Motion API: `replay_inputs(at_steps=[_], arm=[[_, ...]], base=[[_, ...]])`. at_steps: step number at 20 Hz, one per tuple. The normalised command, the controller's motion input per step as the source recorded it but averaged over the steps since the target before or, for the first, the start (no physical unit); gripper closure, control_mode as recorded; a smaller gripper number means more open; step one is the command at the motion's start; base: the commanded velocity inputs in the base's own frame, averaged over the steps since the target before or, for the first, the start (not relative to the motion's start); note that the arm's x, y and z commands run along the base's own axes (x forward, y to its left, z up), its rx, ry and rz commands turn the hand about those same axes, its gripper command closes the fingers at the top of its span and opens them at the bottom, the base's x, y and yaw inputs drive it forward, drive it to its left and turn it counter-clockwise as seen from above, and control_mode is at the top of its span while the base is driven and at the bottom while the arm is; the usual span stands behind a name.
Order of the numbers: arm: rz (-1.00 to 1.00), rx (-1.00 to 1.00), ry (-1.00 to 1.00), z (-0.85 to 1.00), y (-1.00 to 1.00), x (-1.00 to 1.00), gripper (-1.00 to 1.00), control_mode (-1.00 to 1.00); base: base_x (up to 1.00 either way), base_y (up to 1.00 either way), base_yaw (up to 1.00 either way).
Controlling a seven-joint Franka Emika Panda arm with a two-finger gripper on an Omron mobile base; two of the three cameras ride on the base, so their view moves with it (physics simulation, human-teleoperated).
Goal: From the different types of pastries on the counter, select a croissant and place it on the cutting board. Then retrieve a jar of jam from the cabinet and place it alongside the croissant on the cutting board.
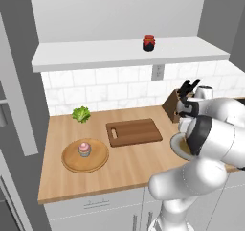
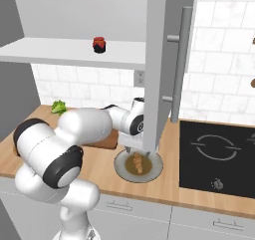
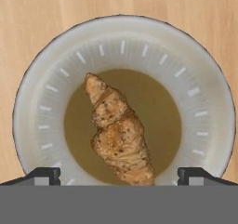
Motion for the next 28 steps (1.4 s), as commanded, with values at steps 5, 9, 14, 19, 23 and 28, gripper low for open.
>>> replay_inputs(at_steps=[5,9,14,19,23,28], arm=[[0.0,0.0,0.01,-0.19,0.0,0.0,-1.0,-1.0],[0.0,0.0,0.03,-0.23,0.0,0.0,-1.0,-1.0],[0.0,0.0,0.01,-0.12,0.0,0.0,-1.0,-1.0],[0.0,0.0,0.01,-0.05,0.0,0.05,-1.0,-1.0],[0.0,0.0,0.02,-0.15,0.0,0.09,-1.0,-1.0],[0.0,0.0,0.01,-0.11,0.0,0.07,-1.0,-1.0]], base=[[0.0,0.0,0.0],[0.0,0.0,0.0],[0.0,0.0,0.0],[0.0,0.0,0.0],[0.0,0.0,0.0],[0.0,0.0,0.0]])
